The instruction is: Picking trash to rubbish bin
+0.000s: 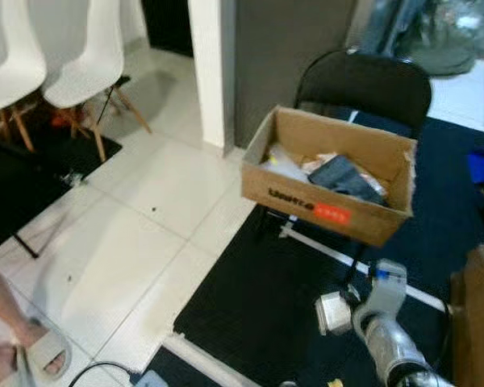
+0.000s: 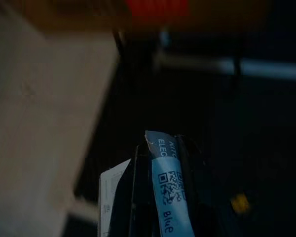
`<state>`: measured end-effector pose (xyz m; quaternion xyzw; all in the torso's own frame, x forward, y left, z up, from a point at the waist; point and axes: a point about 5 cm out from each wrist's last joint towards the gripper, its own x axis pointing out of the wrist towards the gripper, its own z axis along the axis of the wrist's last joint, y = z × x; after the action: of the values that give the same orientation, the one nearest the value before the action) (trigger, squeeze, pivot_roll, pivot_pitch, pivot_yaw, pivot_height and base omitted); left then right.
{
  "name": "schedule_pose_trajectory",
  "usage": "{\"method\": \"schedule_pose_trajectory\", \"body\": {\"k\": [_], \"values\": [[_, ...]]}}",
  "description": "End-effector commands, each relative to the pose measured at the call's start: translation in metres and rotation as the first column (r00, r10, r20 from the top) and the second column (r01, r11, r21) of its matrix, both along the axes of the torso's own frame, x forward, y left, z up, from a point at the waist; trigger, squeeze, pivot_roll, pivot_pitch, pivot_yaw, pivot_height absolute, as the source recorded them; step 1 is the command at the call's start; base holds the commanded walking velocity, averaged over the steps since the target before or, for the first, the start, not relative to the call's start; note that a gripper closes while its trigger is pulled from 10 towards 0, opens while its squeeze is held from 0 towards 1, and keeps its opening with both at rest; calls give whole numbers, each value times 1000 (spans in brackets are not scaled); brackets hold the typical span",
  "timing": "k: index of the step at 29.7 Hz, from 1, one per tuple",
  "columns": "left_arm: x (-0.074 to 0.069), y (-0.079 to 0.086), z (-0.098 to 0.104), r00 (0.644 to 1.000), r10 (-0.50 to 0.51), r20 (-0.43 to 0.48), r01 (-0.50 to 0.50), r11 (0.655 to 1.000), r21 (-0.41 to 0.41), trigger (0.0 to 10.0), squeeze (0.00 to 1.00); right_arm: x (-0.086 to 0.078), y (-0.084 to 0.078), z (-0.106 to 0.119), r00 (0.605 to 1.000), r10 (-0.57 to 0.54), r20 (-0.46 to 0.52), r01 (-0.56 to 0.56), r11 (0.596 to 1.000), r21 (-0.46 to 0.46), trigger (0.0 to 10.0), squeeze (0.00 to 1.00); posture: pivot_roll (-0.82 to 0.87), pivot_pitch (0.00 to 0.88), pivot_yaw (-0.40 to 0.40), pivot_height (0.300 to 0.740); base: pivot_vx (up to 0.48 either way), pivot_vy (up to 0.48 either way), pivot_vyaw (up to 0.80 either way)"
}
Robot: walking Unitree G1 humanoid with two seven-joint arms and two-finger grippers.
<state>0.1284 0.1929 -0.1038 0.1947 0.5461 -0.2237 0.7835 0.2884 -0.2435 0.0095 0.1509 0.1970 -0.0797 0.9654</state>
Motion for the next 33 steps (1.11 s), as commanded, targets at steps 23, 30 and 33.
{"method": "schedule_pose_trajectory", "body": {"k": [23,30,33], "values": [[-11,5,-3,964,254,79,-255,967,12,10000,0,36,40,34,969,140,204,-156,986,65,10000,0,55,103,52,740,125,0,-446],[2,7,1,965,246,97,-246,969,-4,10000,0,40,41,39,963,141,230,-165,982,88,10000,0,55,103,52,740,345,0,-208],[17,9,7,963,241,121,-240,971,-23,10000,0,42,41,42,960,142,241,-168,982,92,10000,0,60,109,51,740,345,0,-800]]}}
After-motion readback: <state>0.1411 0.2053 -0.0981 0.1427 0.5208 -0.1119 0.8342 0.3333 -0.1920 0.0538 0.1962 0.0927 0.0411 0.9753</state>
